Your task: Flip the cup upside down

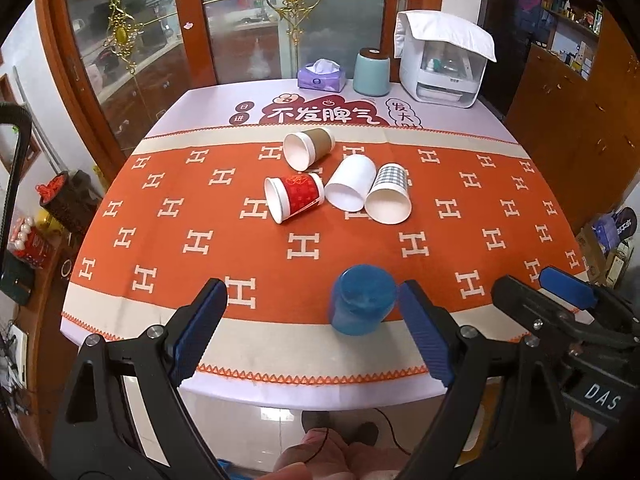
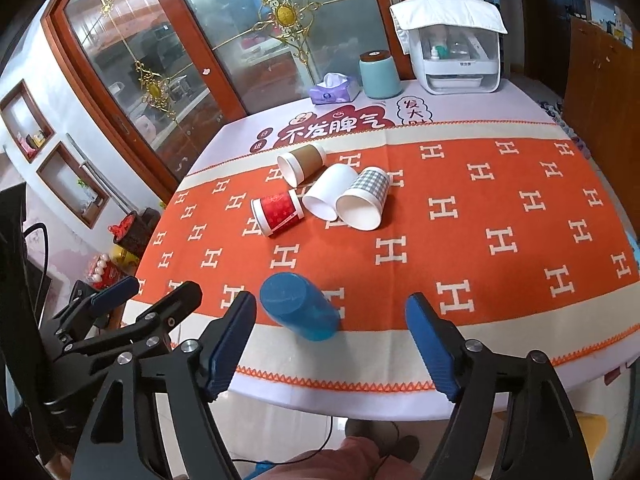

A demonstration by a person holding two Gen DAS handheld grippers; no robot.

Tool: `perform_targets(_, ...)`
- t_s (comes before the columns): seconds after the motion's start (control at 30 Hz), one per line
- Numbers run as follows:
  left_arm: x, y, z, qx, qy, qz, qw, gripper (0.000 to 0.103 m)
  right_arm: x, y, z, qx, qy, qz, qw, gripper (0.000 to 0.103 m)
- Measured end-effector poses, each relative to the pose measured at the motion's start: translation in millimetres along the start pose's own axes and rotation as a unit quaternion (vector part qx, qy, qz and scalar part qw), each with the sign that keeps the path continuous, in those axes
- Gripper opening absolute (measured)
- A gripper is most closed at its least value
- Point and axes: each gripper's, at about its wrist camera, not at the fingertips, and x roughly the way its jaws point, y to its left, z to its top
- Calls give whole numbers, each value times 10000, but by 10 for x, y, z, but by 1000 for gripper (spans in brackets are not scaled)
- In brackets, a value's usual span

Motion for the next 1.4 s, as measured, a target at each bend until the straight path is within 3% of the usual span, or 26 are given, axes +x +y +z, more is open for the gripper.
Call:
perform_targets(0.5, 140, -46, 171, -27, 90, 53, 9999, 86, 61, -11, 119, -48, 1, -48, 10000, 79)
perform_targets(1.4, 303, -22, 143, -69, 226, 60, 9997, 86, 106, -35, 150, -43, 35, -50, 10000, 79)
